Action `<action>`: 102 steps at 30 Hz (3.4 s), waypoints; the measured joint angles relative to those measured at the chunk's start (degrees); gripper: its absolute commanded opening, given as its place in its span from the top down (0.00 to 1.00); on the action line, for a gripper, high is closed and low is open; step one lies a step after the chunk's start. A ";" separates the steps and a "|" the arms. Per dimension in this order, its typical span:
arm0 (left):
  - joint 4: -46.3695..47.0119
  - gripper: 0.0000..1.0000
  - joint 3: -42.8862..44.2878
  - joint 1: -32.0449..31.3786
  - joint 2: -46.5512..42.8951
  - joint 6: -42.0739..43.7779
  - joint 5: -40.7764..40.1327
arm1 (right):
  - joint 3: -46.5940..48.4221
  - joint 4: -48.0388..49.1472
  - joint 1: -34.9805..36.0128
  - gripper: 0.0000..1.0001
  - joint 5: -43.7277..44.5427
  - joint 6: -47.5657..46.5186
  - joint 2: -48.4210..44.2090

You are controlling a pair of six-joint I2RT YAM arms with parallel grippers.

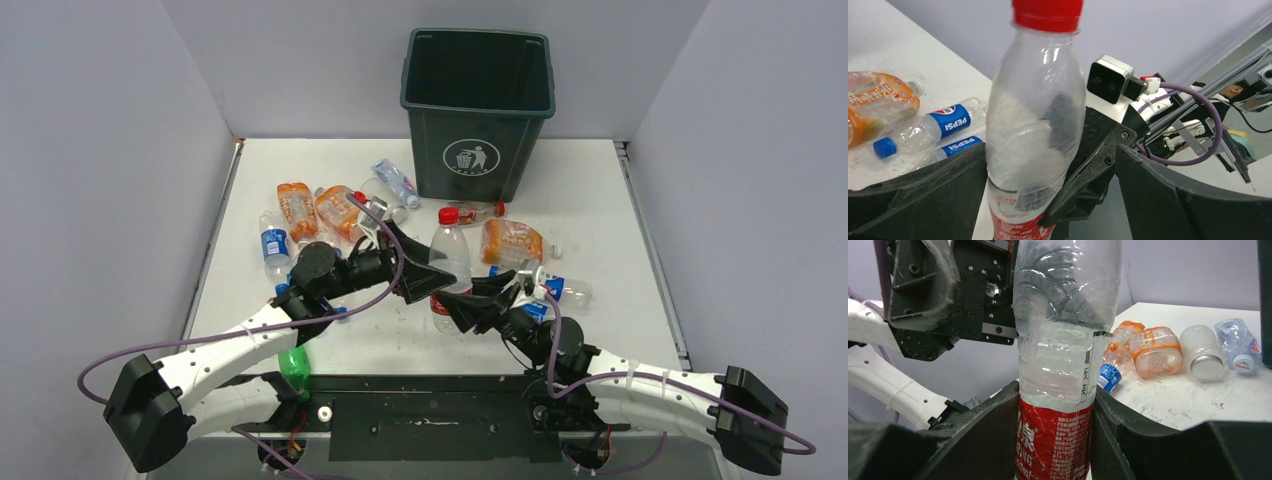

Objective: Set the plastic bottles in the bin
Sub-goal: Pick up the plastic bottle at the center of the board, then place the plastic bottle in the trash bin.

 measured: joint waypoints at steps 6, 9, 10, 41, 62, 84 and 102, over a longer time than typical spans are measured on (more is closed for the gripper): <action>1.31 0.32 0.02 -2.12 1.57 1.64 -0.09 | -0.39 2.43 0.68 0.60 -1.31 0.17 2.25; 0.66 0.38 0.09 -3.34 2.14 3.58 -0.74 | -0.39 2.82 1.01 0.60 -2.03 0.35 2.38; 0.39 0.43 0.11 -3.67 2.19 4.20 -0.92 | -0.39 2.86 1.18 0.59 -2.16 0.37 2.38; -28.44 0.69 4.15 -0.72 -15.23 42.38 -14.16 | 55.19 -61.05 1.75 0.10 -0.79 -8.07 5.11; -25.66 0.69 -1.42 0.46 -18.88 39.34 -16.68 | 52.57 -52.98 1.75 0.03 6.97 -4.87 15.93; -25.42 0.69 -2.05 -0.46 -18.93 39.82 -17.33 | 52.13 -48.81 1.90 0.14 3.45 -2.75 22.38; -25.81 0.32 -2.08 -0.72 -18.40 39.63 -17.31 | 52.15 -48.39 1.92 0.95 2.95 -5.01 22.23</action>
